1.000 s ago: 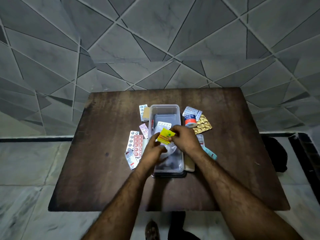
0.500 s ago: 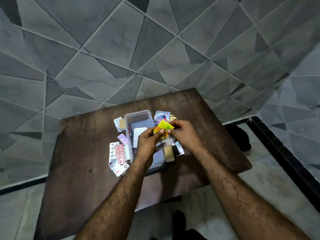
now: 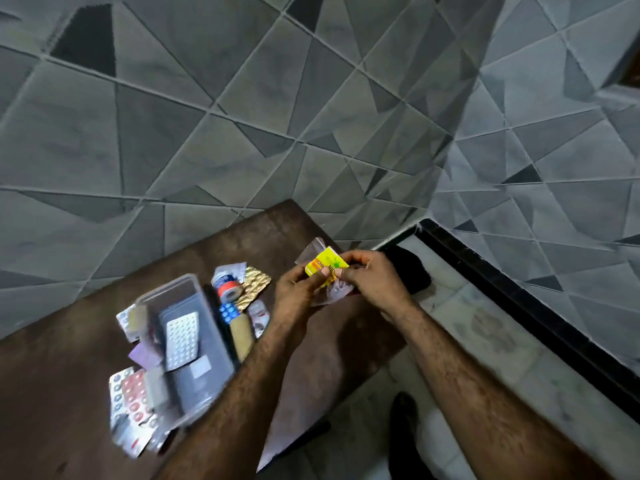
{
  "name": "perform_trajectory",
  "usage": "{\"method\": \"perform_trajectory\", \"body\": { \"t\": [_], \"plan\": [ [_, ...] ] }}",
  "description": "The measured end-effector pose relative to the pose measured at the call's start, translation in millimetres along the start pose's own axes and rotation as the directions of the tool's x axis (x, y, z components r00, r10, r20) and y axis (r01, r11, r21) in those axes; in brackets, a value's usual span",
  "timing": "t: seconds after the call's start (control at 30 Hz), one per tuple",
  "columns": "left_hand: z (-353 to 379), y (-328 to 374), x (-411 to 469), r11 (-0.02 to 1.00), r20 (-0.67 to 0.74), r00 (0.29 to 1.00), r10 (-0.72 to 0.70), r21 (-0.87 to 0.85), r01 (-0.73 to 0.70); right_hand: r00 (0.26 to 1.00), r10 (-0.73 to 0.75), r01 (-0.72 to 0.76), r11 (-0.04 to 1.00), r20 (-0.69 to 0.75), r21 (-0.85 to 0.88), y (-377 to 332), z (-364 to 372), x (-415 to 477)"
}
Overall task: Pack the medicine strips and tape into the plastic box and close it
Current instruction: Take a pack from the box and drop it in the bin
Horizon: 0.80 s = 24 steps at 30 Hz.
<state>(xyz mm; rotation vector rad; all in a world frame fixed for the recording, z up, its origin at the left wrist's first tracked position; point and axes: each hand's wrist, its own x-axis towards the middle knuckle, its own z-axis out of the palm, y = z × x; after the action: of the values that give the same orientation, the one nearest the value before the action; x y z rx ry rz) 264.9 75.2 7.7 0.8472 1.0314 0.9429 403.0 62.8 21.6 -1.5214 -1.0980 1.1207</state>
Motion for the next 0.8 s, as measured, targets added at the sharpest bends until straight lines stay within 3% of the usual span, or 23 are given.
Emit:
{"method": "perform_trajectory", "body": {
  "t": [0.17, 0.33, 0.63, 0.8],
  "plan": [
    [77, -24, 77, 0.996, -0.019, 0.999, -0.05, 0.075, 0.052, 0.999, 0.041, -0.04, 0.999, -0.021, 0.027, 28, -82, 65],
    [152, -45, 169, 0.993, -0.126, 0.989, -0.078, 0.078, 0.088, 0.996, 0.083, -0.082, 0.996, -0.037, 0.045, 61, -161, 149],
    [224, -94, 307, 0.967, -0.028, 0.986, -0.164, 0.195, 0.166, 0.963, 0.25, -0.236, 0.963, -0.1, 0.132, 136, -244, 270],
    [241, -145, 369, 0.939, -0.041, 0.966, -0.257, 0.225, 0.26, 0.922, 0.357, -0.332, 0.927, -0.147, 0.172, 196, -266, 322]
  ]
}}
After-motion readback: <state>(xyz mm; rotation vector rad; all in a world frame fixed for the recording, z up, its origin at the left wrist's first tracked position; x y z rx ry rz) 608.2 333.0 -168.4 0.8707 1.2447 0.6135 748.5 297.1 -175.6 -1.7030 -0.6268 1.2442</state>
